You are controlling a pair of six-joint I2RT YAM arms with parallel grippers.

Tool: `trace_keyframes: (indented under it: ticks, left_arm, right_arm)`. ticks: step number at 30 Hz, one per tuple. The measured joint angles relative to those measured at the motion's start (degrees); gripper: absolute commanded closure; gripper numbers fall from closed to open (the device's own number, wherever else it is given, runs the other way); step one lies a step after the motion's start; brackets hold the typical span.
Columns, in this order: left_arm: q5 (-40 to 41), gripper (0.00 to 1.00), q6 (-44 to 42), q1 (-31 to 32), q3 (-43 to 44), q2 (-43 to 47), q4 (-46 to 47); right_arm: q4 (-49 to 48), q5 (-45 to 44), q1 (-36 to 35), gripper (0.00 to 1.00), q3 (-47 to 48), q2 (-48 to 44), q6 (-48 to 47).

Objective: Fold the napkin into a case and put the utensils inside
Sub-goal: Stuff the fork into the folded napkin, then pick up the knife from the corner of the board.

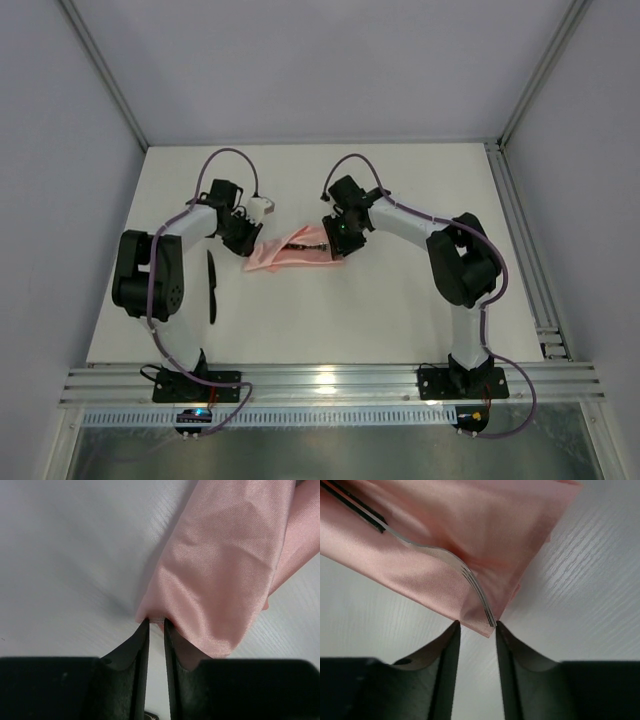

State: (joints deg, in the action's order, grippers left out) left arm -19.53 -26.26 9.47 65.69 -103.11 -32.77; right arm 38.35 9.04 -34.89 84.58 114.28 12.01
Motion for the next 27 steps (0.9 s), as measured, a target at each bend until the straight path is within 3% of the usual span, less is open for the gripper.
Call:
trace_keyframes:
  ticks: [3, 10, 18, 23, 27]
  left_arm:
    - [1.0, 0.68, 0.0, 0.0, -0.3, 0.6, 0.1]
    - [3.7, 0.58, 0.3, -0.1, -0.3, 3.5, -0.3]
    - [7.6, 0.46, 1.0, -3.6, -0.1, 12.3, -7.2]
    - [10.4, 0.37, 1.7, -6.9, -6.0, 17.4, -11.0]
    - [10.8, 0.37, 1.5, -6.9, -11.5, 16.9, -15.7]
  right_arm:
    - [-0.7, -0.4, -0.1, 0.48, 0.0, 0.1, 0.7]
    - [-1.2, -5.0, -0.1, 0.38, 0.6, -0.3, 0.9]
    - [-1.5, -10.1, 0.0, 0.36, 0.1, -9.1, 0.4]
    - [-3.9, -11.6, 0.0, 0.36, -6.3, -18.4, 1.2]
    - [-5.0, -11.9, 0.0, 0.36, -12.1, -22.6, 2.3]
